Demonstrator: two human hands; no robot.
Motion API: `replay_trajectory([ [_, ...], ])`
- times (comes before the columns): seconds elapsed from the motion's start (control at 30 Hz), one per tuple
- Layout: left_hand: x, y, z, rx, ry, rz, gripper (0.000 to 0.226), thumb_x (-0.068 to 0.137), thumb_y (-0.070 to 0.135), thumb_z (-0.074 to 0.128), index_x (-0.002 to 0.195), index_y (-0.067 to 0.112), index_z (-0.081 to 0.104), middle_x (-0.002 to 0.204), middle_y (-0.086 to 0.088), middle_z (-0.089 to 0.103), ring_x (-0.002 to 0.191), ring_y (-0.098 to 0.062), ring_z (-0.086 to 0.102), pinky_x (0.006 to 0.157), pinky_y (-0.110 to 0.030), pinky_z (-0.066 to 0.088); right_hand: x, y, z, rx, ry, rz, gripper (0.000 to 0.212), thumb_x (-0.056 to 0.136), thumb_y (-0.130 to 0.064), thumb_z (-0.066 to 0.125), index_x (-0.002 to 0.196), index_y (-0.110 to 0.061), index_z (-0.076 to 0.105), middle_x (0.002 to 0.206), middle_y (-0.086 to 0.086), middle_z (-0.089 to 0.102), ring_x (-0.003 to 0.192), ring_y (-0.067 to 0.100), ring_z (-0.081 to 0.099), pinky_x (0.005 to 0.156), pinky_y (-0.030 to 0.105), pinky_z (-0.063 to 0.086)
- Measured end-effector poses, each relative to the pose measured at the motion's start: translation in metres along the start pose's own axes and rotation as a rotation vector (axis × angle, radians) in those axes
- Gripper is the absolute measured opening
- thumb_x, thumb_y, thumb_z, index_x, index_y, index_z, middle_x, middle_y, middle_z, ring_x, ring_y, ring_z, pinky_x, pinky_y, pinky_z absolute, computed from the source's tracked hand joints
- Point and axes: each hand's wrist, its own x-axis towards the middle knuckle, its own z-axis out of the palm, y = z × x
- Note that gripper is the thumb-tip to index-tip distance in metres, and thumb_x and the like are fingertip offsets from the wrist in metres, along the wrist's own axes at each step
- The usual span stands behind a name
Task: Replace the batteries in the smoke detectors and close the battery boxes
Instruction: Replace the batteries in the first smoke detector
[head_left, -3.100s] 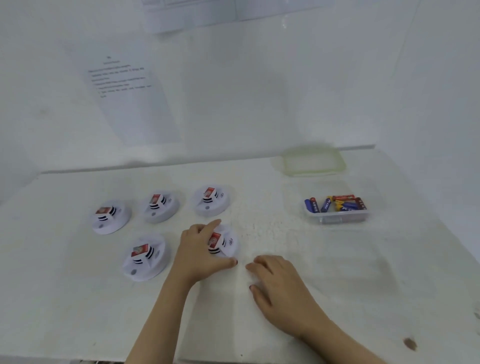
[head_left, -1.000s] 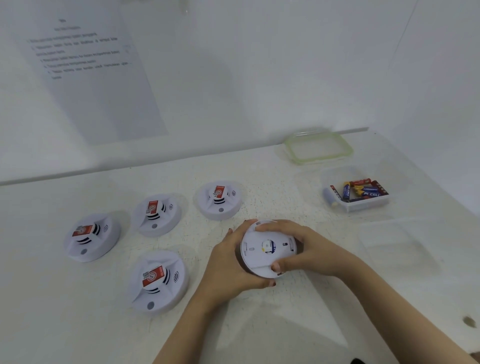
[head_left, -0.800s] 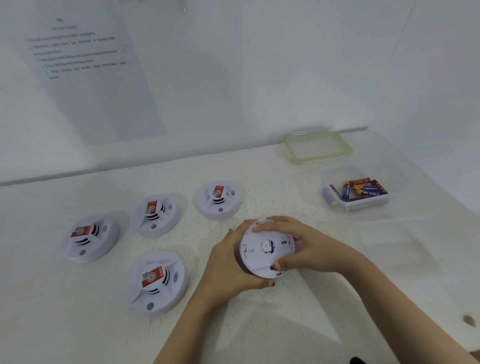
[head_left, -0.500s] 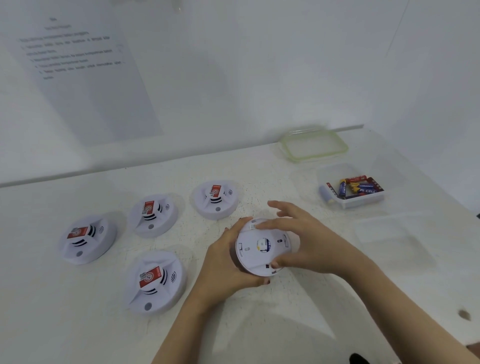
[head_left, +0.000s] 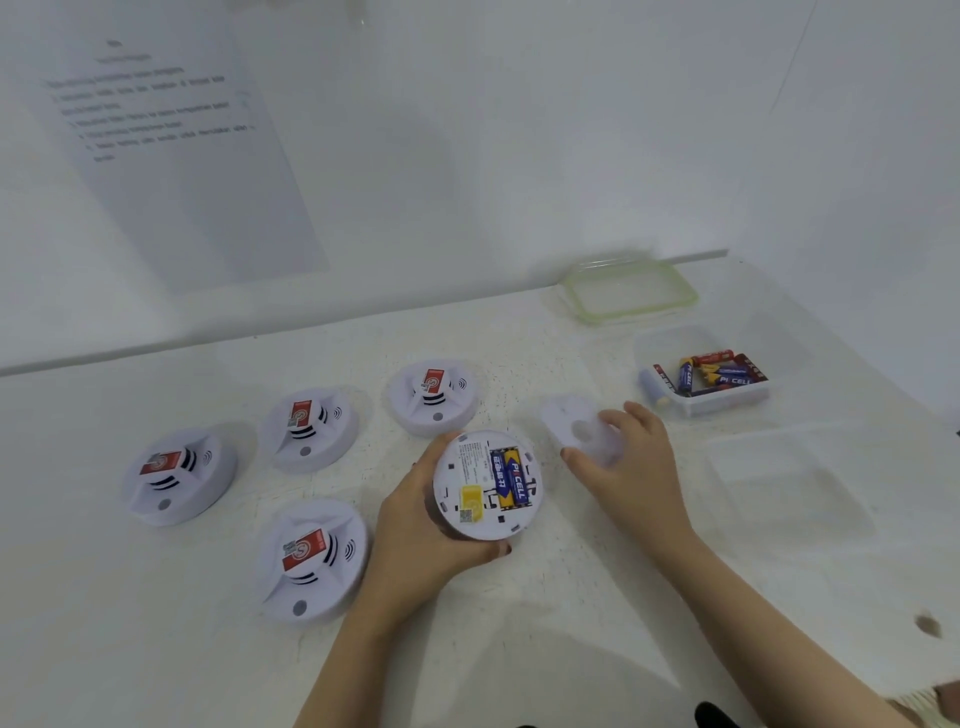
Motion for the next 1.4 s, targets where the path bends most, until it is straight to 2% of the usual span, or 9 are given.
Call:
replay_trajectory([
  [0.13, 0.0, 0.0, 0.0, -0.006, 0.016, 0.002, 0.088, 0.051, 0.006, 0.094, 0.119, 0.043, 0.053, 0.109, 0.03, 0.065, 0.102, 0.01, 0.06, 0.077, -0.005, 0.047, -0.006, 0.003, 0.004, -0.214, -0.025, 0.029, 0.064, 0.079, -0.046, 0.069, 0.131, -0.015, 0.049, 0.154, 0.007, 0.02, 0.139, 0.024, 0.016, 0.111, 0.035, 0.019],
  [0.27, 0.001, -0.001, 0.001, -0.033, 0.007, -0.005, 0.09, 0.049, 0.01, 0.096, 0.122, 0.04, 0.053, 0.111, 0.028, 0.065, 0.105, 0.008, 0.06, 0.079, -0.006, 0.047, -0.007, 0.004, 0.003, -0.306, -0.014, 0.042, 0.066, 0.078, -0.06, 0.061, 0.129, -0.02, 0.048, 0.153, 0.009, 0.022, 0.142, 0.026, 0.014, 0.114, 0.038, 0.011],
  [0.37, 0.002, -0.001, 0.003, -0.015, 0.005, 0.01, 0.089, 0.048, 0.014, 0.096, 0.118, 0.044, 0.051, 0.109, 0.033, 0.064, 0.104, 0.011, 0.059, 0.078, -0.004, 0.046, -0.011, 0.0, 0.002, -0.239, 0.002, -0.011, 0.06, 0.085, -0.055, 0.054, 0.135, -0.023, 0.043, 0.154, 0.007, 0.022, 0.141, 0.025, 0.018, 0.114, 0.041, 0.012],
  [0.43, 0.003, -0.001, 0.004, -0.008, 0.008, 0.014, 0.09, 0.047, 0.014, 0.097, 0.118, 0.044, 0.051, 0.108, 0.035, 0.063, 0.103, 0.013, 0.059, 0.077, -0.003, 0.046, -0.014, -0.005, -0.002, -0.068, -0.02, -0.145, 0.052, 0.088, -0.044, 0.057, 0.136, -0.03, 0.042, 0.152, 0.001, 0.026, 0.138, 0.018, 0.026, 0.111, 0.041, 0.022],
  [0.5, 0.002, -0.001, 0.006, -0.01, 0.008, 0.016, 0.094, 0.045, 0.018, 0.098, 0.123, 0.042, 0.051, 0.11, 0.03, 0.065, 0.105, 0.009, 0.06, 0.081, -0.009, 0.05, -0.017, -0.011, -0.009, 0.041, -0.181, -0.292, 0.049, 0.089, -0.038, 0.059, 0.135, -0.039, 0.042, 0.149, -0.005, 0.032, 0.131, 0.01, 0.034, 0.107, 0.037, 0.033],
  [0.6, 0.002, 0.002, 0.009, -0.039, 0.032, 0.037, 0.093, 0.044, 0.022, 0.098, 0.122, 0.043, 0.053, 0.109, 0.023, 0.068, 0.103, 0.002, 0.064, 0.08, -0.019, 0.055, -0.021, -0.014, -0.013, -0.009, -0.378, -0.385, 0.051, 0.086, -0.045, 0.053, 0.135, -0.048, 0.037, 0.144, -0.007, 0.041, 0.129, 0.009, 0.04, 0.103, 0.041, 0.043],
  [0.73, 0.003, 0.017, 0.017, -0.051, 0.081, 0.1, 0.087, 0.048, 0.018, 0.095, 0.12, 0.044, 0.054, 0.109, 0.017, 0.068, 0.103, -0.005, 0.065, 0.079, -0.022, 0.056, -0.025, -0.013, -0.021, 0.001, -0.344, -0.418, 0.05, 0.092, -0.029, 0.056, 0.139, -0.039, 0.039, 0.126, -0.008, 0.058, 0.1, 0.007, 0.057, 0.088, 0.026, 0.051],
  [1.0, 0.008, 0.041, 0.035, -0.039, 0.074, 0.158, 0.093, 0.049, 0.006, 0.095, 0.123, 0.039, 0.05, 0.11, 0.024, 0.065, 0.103, -0.002, 0.065, 0.077, -0.01, 0.051, -0.026, -0.021, -0.055, 0.04, -0.195, -0.403, 0.034, 0.09, -0.021, 0.059, 0.123, -0.03, 0.056, 0.094, -0.011, 0.064, 0.075, 0.0, 0.061, 0.068, 0.007, 0.045],
  [1.4, 0.021, 0.076, 0.082, -0.052, 0.033, 0.183, 0.095, 0.051, 0.013, 0.095, 0.134, 0.018, 0.05, 0.117, 0.003, 0.066, 0.108, -0.018, 0.065, 0.082, -0.03, 0.059, -0.002, -0.005, -0.116, 0.004, -0.248, -0.419, 0.028, 0.085, -0.024, 0.066, 0.102, -0.033, 0.046, 0.1, -0.004, 0.059, 0.068, 0.005, 0.055, 0.064, 0.017, 0.045],
])
